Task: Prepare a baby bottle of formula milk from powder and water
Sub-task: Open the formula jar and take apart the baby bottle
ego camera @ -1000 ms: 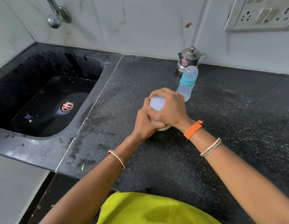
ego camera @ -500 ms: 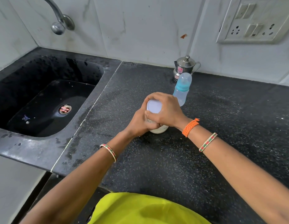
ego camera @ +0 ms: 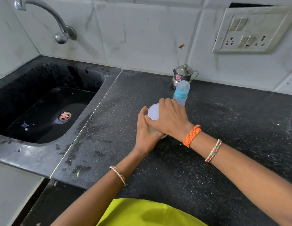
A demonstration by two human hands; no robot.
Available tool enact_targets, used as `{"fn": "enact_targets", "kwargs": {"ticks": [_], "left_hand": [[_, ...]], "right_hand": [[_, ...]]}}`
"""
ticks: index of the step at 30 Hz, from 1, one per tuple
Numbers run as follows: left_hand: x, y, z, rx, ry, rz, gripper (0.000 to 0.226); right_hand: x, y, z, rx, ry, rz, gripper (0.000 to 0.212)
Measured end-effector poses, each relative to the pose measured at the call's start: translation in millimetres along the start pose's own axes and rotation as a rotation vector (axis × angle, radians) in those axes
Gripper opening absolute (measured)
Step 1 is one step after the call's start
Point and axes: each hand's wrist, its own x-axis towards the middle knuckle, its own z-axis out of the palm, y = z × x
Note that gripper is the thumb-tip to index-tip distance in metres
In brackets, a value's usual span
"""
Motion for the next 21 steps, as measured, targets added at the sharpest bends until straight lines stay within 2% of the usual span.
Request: {"fn": "enact_targets", "kwargs": {"ticks": [4,12,14,18,21], "left_hand": [[6.2,-2.9,-0.8,0.025,0.022,0.017,0.079],[17.2,-5.7,-6.2,0.077,-0.027,0.040,0.077],[21.8,-4.3,-10.6,0.093,-0.098,0.011,0.074],[35.0,2.5,-19.4,0.164,-0.328,-0.056,0.068],[35.7,3.4,-21.3,0.162,-0.371,-0.058,0.070]], "right_hand": [[-0.7,2.8,4.4,0.091,0.022,0.000,0.062],[3.6,7.5,11.7,0.135,0.077,-0.030,0.057],[6.9,17.4,11.8,0.158,0.037,-0.149,0.054],[23.0,40.0,-5.9,0.166,-0.191,-0.509,0.052],[28.2,43.1,-19.8,0.055,-0.277,-0.645,0.053]]}}
